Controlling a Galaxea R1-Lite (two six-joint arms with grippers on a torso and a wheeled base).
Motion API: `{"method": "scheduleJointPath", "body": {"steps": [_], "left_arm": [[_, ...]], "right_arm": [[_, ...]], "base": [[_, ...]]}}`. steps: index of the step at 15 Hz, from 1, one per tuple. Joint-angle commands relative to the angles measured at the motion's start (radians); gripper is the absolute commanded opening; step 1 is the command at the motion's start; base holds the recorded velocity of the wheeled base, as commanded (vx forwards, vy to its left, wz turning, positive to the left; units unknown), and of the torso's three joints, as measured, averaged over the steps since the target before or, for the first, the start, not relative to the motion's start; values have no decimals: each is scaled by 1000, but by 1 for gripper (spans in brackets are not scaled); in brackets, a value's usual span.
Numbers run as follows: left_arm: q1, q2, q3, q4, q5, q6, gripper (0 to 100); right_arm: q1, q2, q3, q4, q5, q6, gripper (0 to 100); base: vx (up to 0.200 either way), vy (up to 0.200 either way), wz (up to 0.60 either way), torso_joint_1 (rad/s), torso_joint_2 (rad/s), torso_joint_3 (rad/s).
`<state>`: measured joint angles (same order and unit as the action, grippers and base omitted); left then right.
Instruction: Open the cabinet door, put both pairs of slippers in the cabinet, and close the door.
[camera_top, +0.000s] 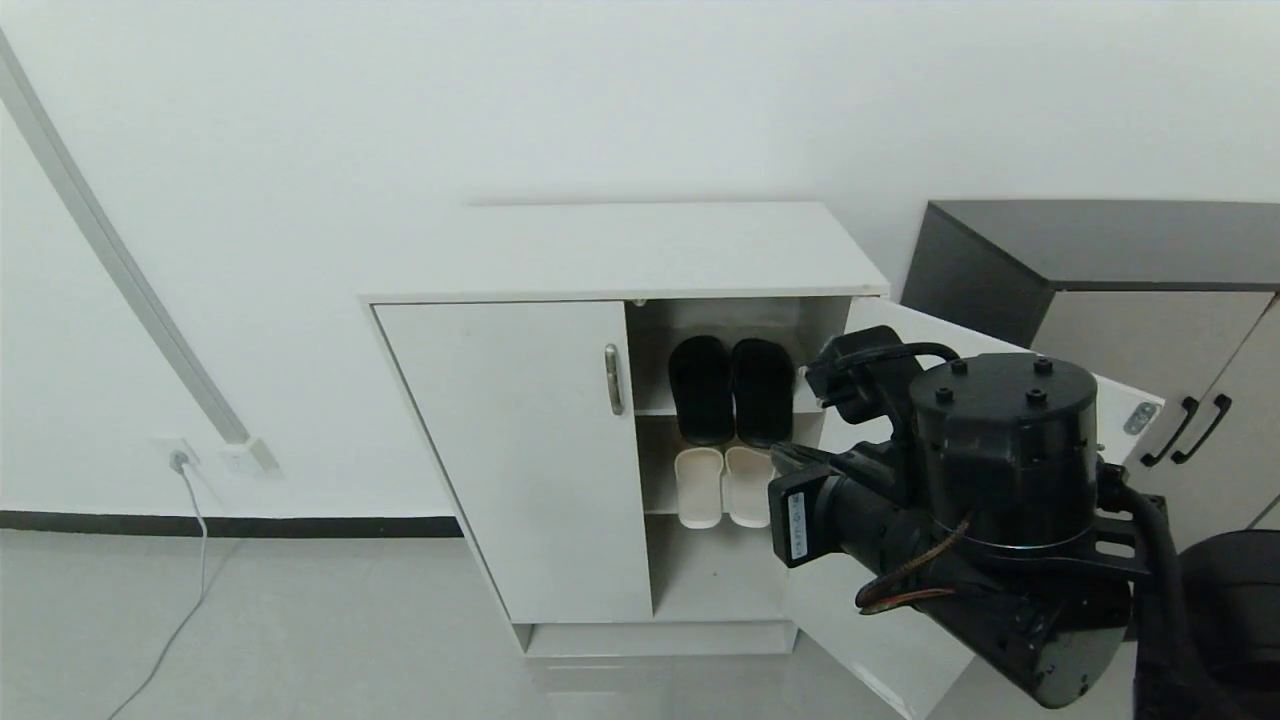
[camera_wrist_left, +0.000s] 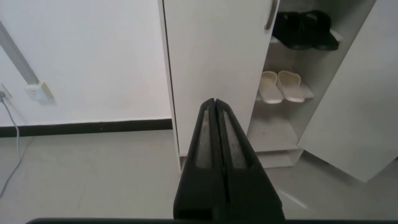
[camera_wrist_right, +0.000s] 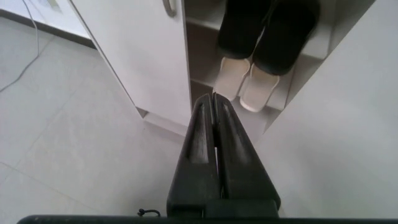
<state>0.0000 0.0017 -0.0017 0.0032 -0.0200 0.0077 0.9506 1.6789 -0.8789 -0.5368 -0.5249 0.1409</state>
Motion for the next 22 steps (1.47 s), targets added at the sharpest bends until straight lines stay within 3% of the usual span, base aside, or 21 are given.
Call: {"method": "scheduleJointPath", "body": {"steps": [1,11,22], "left_arm": [[0,0,0,0,0,0,0],[0,0,0,0,0,0,0],[2,0,0,0,0,-2,0]], "right_arm": [[0,-4,6,0,0,0,0],[0,-8,20,-2,20,-6,0],[0,-10,28,-11,20,-21,0]], "base": [[0,0,0,193,-496,-310],[0,0,0,222,-530,-307],[0,0,-55,17,-39,-22]]}}
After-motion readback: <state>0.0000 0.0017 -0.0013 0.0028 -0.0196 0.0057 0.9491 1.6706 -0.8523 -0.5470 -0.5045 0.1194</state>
